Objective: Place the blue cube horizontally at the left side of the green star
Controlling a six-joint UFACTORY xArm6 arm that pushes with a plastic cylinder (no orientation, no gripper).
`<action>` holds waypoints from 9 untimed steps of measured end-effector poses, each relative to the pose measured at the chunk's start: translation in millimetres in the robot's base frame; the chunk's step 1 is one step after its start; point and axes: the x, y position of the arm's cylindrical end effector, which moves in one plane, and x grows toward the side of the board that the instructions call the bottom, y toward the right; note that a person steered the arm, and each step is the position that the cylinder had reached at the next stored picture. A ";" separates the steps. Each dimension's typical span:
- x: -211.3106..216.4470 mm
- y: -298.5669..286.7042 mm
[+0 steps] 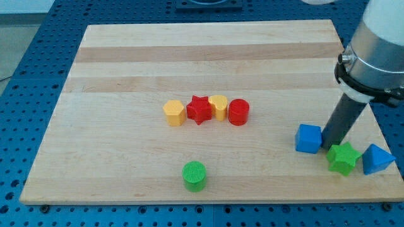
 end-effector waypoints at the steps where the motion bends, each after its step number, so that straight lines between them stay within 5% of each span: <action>1: -1.4 0.0; 5: -26.7 -46.4; 9: -1.2 -142.2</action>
